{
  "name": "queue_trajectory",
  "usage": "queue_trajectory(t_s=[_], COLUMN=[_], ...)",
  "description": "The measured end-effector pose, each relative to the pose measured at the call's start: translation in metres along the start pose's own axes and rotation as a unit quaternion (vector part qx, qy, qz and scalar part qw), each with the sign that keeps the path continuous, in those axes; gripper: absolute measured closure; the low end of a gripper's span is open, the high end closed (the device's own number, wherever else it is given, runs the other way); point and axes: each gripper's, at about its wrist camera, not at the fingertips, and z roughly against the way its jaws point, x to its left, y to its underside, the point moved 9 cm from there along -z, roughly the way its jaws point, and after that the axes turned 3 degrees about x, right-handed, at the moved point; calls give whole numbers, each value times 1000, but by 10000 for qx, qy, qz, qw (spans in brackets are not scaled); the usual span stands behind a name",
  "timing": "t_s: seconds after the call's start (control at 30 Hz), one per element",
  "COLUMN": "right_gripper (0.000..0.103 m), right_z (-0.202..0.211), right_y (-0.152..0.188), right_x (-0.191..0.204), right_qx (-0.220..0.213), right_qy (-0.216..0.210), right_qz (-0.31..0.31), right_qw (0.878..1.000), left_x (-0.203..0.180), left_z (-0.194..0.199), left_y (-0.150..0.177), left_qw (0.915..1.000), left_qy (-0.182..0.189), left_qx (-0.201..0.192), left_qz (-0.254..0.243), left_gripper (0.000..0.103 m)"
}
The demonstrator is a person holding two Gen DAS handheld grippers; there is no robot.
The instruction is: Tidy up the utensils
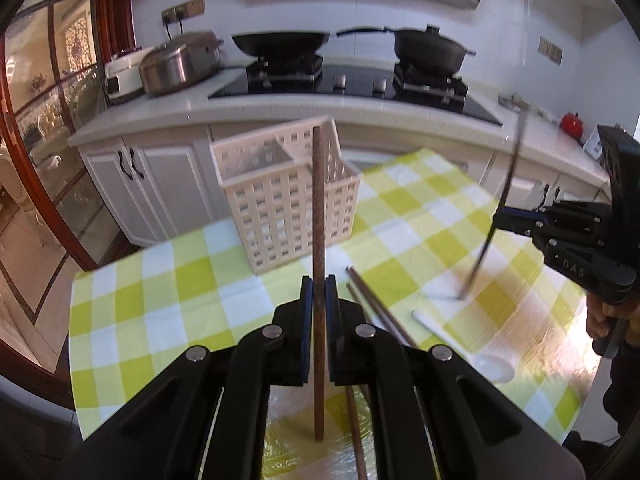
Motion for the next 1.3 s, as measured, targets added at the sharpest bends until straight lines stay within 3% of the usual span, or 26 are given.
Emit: queue_trajectory(t_s=[0.2,0.47,0.63,0.77,0.97,1.3], right_gripper=[94,94,94,94,94,94], right_z=[23,41,39,21,-29,-85], right_y=[-32,-103,-162,-189,-195,-170], right_x=[2,12,24,39,51,49], right_qx=[-226,-473,-595,-521,-84,529], right_qy=[-69,-181,-344,-544,-701,-706], right_qz=[-2,167,203,200,194,83], right_qw=[9997,9986,9974,9970,9973,9961], left_x=[-2,8,22,36,59,82], left_z=[27,69,82,76,35,-35], left_y=[-33,-112,-164,-196,-208,-178], left_qw=[9995,9960,9934,9919,9914,9922], left_qy=[69,153,-26,-314,-454,-408], left_qx=[-306,-871,-1128,-1212,-1129,-791], left_qz=[27,160,214,235,484,870], left_gripper=[97,97,97,97,97,97])
